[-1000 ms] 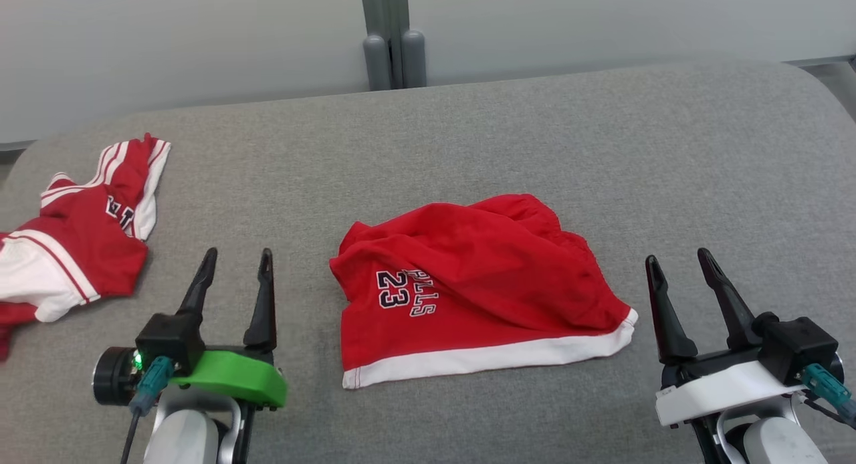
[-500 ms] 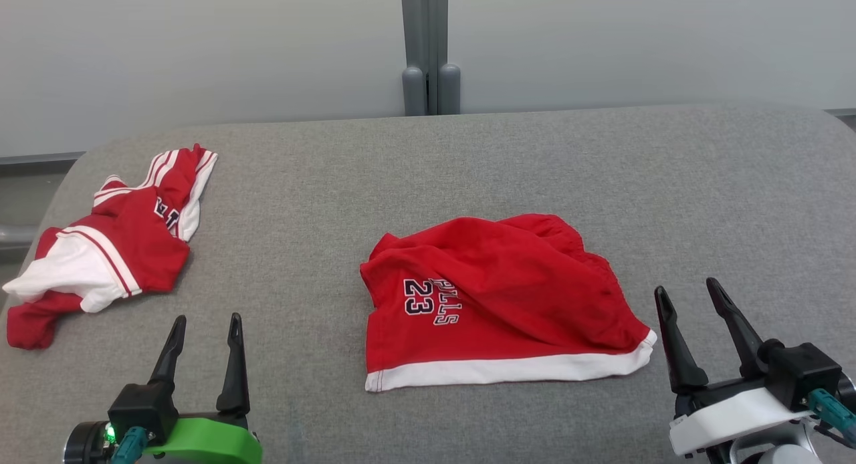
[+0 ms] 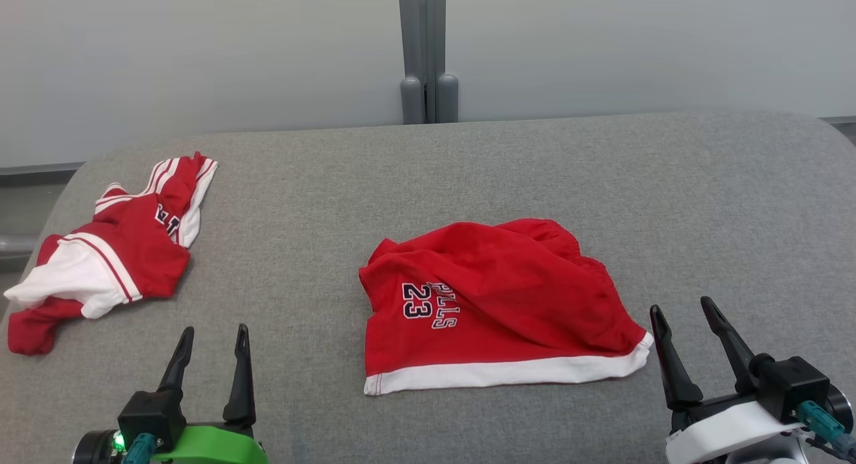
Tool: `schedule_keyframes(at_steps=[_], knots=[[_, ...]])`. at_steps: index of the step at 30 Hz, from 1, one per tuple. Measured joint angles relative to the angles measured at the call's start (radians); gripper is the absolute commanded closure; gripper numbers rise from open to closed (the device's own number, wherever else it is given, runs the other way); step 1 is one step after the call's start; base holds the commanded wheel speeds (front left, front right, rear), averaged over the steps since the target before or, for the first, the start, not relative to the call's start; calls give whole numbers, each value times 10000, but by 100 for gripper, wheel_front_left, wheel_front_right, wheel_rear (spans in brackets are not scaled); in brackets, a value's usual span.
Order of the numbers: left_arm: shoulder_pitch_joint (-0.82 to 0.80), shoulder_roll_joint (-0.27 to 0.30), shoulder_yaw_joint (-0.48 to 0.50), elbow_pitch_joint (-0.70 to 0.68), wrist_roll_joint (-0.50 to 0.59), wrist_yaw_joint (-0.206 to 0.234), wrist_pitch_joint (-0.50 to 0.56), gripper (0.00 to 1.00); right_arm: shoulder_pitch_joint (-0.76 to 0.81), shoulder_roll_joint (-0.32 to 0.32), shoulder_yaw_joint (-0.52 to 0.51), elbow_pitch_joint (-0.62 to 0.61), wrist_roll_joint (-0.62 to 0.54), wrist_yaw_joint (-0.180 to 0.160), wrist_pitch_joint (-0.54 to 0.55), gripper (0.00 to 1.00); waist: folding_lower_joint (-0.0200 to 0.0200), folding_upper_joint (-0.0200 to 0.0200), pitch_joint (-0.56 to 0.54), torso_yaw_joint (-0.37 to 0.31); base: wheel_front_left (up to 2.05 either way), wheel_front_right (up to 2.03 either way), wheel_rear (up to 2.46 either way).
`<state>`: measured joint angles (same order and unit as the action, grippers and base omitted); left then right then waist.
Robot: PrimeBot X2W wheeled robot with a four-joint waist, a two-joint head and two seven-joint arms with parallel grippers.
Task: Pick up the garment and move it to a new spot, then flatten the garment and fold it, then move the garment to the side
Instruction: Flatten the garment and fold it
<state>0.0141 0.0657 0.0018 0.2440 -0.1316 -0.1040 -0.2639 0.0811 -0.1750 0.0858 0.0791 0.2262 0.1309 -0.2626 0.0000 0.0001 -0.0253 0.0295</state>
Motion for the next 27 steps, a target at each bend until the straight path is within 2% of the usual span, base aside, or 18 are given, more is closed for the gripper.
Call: schedule_keyframes(at_steps=[19,27], knots=[[-2,27,-77,380,105,-15,0,0,7,92,-134,272,-92,0,0,0,0,0,-31,-38,0,0,0],[-73,-59,-1156,1135,6,-153,-2,0,-280,25,-259,897,-84,0,0,0,0,0,44,-70,0,0,0]])
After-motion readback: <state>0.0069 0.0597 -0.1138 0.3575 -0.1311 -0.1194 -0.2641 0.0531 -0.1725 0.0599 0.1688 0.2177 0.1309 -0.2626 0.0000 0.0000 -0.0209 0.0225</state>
